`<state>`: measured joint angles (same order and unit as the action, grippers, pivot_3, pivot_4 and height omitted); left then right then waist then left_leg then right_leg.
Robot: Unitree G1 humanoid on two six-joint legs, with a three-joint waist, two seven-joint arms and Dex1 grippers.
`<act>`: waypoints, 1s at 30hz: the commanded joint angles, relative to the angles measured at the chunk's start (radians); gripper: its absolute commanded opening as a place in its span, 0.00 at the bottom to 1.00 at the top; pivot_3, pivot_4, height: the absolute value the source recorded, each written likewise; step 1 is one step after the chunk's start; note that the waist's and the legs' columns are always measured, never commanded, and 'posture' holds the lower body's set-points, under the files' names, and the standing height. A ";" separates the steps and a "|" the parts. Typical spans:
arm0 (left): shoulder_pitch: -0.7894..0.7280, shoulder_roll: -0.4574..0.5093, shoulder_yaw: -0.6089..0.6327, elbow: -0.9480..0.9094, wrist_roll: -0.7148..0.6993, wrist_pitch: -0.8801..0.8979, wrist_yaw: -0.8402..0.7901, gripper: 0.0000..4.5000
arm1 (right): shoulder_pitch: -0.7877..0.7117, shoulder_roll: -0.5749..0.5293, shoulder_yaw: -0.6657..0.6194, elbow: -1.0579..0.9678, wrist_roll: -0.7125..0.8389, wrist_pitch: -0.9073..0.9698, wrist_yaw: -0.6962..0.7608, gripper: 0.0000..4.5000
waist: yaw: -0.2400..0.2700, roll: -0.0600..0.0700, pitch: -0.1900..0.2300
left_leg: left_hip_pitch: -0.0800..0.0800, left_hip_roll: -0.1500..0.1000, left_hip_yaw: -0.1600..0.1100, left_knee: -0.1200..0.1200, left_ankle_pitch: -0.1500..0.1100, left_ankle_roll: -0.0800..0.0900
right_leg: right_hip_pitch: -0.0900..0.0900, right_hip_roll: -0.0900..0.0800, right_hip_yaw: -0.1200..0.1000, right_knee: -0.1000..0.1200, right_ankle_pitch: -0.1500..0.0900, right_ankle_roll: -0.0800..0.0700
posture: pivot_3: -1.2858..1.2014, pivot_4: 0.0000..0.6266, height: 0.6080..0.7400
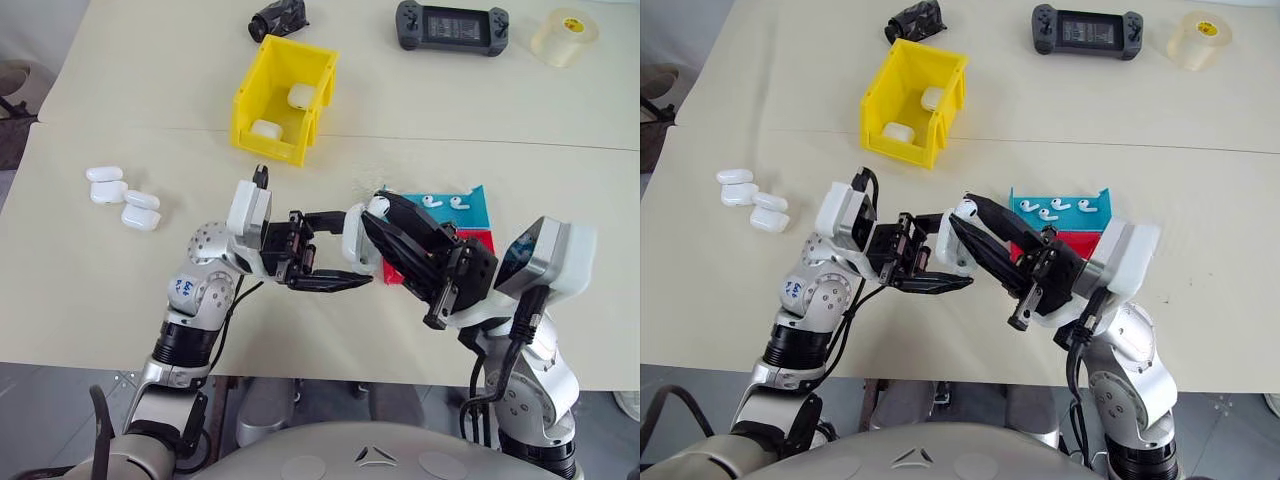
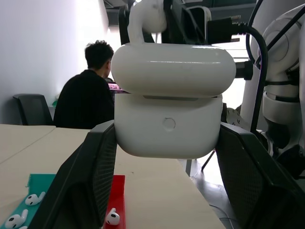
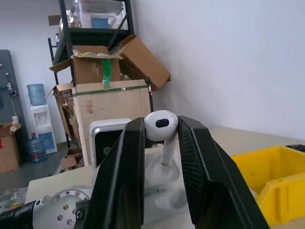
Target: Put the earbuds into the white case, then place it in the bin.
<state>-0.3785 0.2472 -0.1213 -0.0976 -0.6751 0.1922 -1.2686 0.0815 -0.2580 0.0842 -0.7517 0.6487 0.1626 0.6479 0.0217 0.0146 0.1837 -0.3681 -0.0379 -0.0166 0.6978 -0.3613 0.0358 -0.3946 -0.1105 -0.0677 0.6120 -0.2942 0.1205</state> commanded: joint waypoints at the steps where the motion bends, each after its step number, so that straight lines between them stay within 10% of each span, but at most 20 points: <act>1: -0.004 -0.008 0.013 -0.046 -0.027 0.001 0.008 0.61 | 0.006 0.002 0.002 0.011 0.006 -0.039 0.016 0.23 | 0.000 0.000 0.000 | 0.000 0.000 0.000 0.000 0.000 0.000 | 0.000 0.000 0.000 0.000 0.000 0.000 | 0.52 0.24 1.00; 30: -0.014 -0.014 0.009 -0.038 -0.021 -0.008 -0.020 0.61 | -0.016 -0.095 0.052 0.070 0.012 -0.001 0.040 0.23 | 0.000 0.000 0.000 | 0.000 0.000 0.000 0.000 0.000 0.000 | 0.000 -0.002 0.000 -0.001 0.000 0.000 | 0.52 0.24 1.00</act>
<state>-0.3783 0.2561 -0.1151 -0.0978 -0.6674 0.2003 -1.2893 0.0489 -0.3349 0.1128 -0.6811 0.6657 0.1190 0.6821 0.0219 0.0146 0.1838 -0.3681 -0.0379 -0.0166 0.6978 -0.3613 0.0358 -0.3949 -0.1123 -0.0676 0.6104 -0.2942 0.1204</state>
